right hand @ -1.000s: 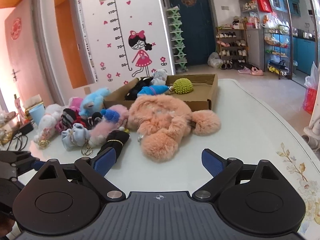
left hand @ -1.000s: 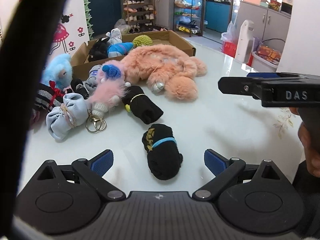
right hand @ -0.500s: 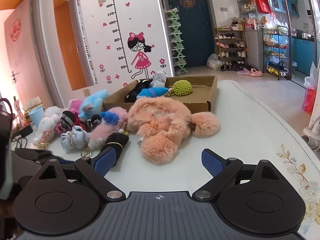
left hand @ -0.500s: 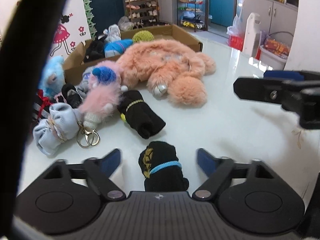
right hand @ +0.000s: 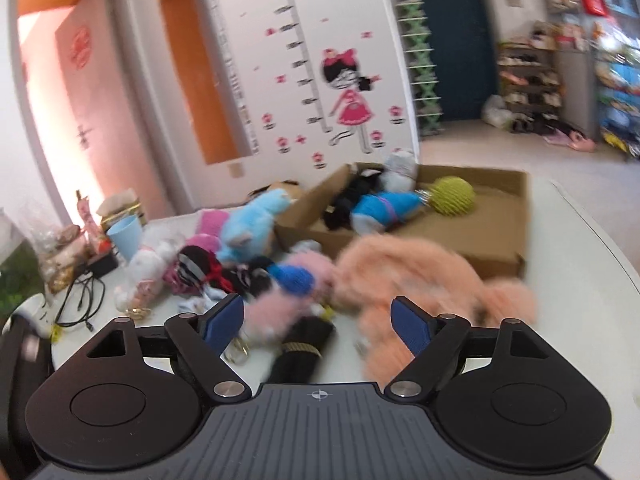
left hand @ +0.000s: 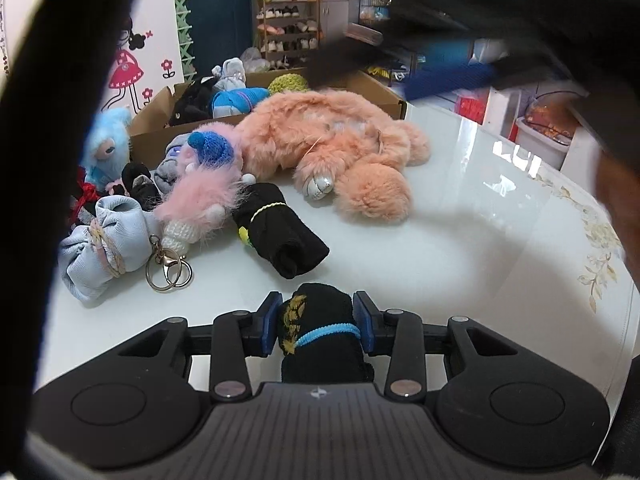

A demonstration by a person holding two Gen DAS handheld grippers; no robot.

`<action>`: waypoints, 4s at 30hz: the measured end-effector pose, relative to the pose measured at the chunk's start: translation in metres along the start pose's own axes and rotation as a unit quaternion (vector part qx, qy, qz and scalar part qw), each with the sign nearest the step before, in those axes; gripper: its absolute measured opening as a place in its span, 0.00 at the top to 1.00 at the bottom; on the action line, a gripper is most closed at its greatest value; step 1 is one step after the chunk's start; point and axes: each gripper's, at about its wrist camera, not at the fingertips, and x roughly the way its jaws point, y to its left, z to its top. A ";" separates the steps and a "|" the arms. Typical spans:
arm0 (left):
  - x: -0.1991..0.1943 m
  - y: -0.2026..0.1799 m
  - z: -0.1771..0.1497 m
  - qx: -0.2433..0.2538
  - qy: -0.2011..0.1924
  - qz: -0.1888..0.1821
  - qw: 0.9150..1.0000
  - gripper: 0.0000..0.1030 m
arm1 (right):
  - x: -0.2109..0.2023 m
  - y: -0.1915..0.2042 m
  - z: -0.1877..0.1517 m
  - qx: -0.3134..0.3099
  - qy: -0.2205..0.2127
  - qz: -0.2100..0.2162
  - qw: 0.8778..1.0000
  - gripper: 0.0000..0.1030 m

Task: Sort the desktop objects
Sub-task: 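Grasp the pink fur keychain with blue pompom with the right gripper while the left holds the black sock, then lift the pink fur keychain with the right gripper while the left lifts the black sock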

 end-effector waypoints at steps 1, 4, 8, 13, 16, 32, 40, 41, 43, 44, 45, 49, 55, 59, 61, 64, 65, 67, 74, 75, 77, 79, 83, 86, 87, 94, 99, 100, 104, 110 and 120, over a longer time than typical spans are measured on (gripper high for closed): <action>0.000 0.000 0.000 0.001 -0.001 -0.001 1.000 0.66 | 0.009 0.004 0.007 -0.003 0.008 0.008 1.000 0.17; -0.001 -0.001 -0.002 0.001 -0.005 -0.001 1.000 0.66 | 0.036 0.011 0.024 0.004 0.041 0.025 0.999 0.17; 0.001 0.000 -0.001 0.004 -0.010 0.002 1.000 0.66 | 0.071 0.020 0.035 0.023 0.086 0.040 0.995 0.17; 0.000 0.001 -0.003 0.001 -0.014 -0.002 1.000 0.66 | 0.109 0.021 0.045 0.064 0.139 0.041 0.987 0.17; -0.002 0.001 -0.005 0.001 -0.016 -0.002 1.000 0.66 | 0.124 0.017 0.047 0.093 0.169 0.031 0.981 0.17; -0.007 0.001 -0.008 0.003 -0.024 -0.009 1.000 0.66 | 0.160 0.032 0.043 0.077 0.219 -0.038 0.972 0.17; -0.010 0.000 -0.008 0.001 -0.024 -0.011 1.000 0.66 | 0.183 0.024 0.048 0.092 0.234 -0.069 0.965 0.16; -0.010 0.000 -0.008 0.000 -0.024 -0.012 1.000 0.66 | 0.185 0.023 0.049 0.089 0.234 -0.075 0.965 0.15; -0.011 0.000 -0.008 0.000 -0.024 -0.012 1.000 0.66 | 0.187 0.022 0.049 0.084 0.234 -0.076 0.966 0.18; -0.012 0.002 -0.009 -0.001 -0.024 -0.012 1.000 0.66 | 0.186 0.022 0.049 0.080 0.233 -0.079 0.966 0.24; -0.014 0.006 -0.011 -0.001 -0.024 -0.012 1.000 0.66 | 0.185 0.022 0.049 0.075 0.231 -0.084 0.966 0.32; -0.009 0.003 -0.004 -0.001 -0.023 -0.009 1.000 0.65 | 0.177 0.019 0.049 0.062 0.222 -0.088 0.969 0.55; -0.010 0.011 -0.002 -0.004 -0.016 0.003 1.000 0.63 | 0.166 0.013 0.045 0.068 0.212 -0.059 0.973 0.56; -0.011 0.036 -0.002 -0.024 -0.009 0.025 0.999 0.57 | 0.152 0.015 0.040 0.065 0.215 -0.028 0.974 0.56; -0.007 0.059 0.000 -0.039 -0.006 0.039 0.998 0.57 | 0.145 0.019 0.036 0.054 0.218 -0.015 0.974 0.56; -0.004 0.087 0.004 -0.063 0.001 0.059 0.996 0.60 | 0.136 0.030 0.033 0.024 0.218 -0.004 0.976 0.56; -0.005 0.095 0.004 -0.070 0.004 0.065 0.995 0.63 | 0.133 0.033 0.032 0.016 0.216 -0.001 0.976 0.56; -0.010 0.108 0.002 -0.086 0.010 0.072 0.994 0.64 | 0.124 0.038 0.029 0.009 0.210 0.015 0.978 0.56; -0.019 0.115 -0.006 -0.101 0.011 0.081 0.992 0.66 | 0.087 0.043 0.026 0.028 0.175 0.052 0.983 0.55; -0.020 0.114 -0.006 -0.099 0.011 0.082 0.992 0.67 | 0.080 0.043 0.026 0.031 0.169 0.054 0.984 0.55; -0.019 0.114 -0.005 -0.096 0.011 0.083 0.992 0.66 | 0.066 0.040 0.023 0.035 0.160 0.059 0.985 0.55; -0.016 0.111 -0.006 -0.094 0.011 0.086 0.992 0.66 | 0.050 0.039 0.017 0.034 0.156 0.058 0.985 0.55; -0.013 0.107 -0.006 -0.084 0.009 0.093 0.992 0.66 | 0.023 0.039 -0.009 0.013 0.171 0.049 0.984 0.54; -0.014 0.106 -0.008 -0.080 0.004 0.099 0.992 0.65 | 0.020 0.049 -0.031 -0.030 0.192 0.024 0.981 0.54; -0.014 0.105 -0.008 -0.076 0.002 0.102 0.992 0.65 | 0.021 0.052 -0.038 -0.041 0.197 0.020 0.979 0.54; -0.021 0.105 -0.024 -0.076 -0.026 0.121 0.989 0.23 | 0.029 0.067 -0.062 -0.075 0.190 0.008 0.979 0.50; -0.023 0.116 -0.029 -0.100 -0.024 0.107 0.989 0.10 | 0.020 0.072 -0.073 -0.087 0.172 0.001 0.981 0.31; -0.023 0.114 -0.029 -0.096 -0.022 0.106 0.989 0.08 | 0.018 0.072 -0.074 -0.089 0.169 -0.001 0.982 0.31; -0.020 0.111 -0.027 -0.079 -0.022 0.106 0.991 0.06 | 0.012 0.068 -0.078 -0.091 0.154 -0.014 0.984 0.26; -0.019 0.110 -0.027 -0.074 -0.017 0.103 0.992 0.01 | 0.017 0.058 -0.077 -0.082 0.143 -0.036 0.986 0.21; -0.016 0.100 -0.024 -0.036 -0.019 0.086 0.995 0.00 | 0.020 0.052 -0.090 -0.082 0.120 -0.061 0.988 0.34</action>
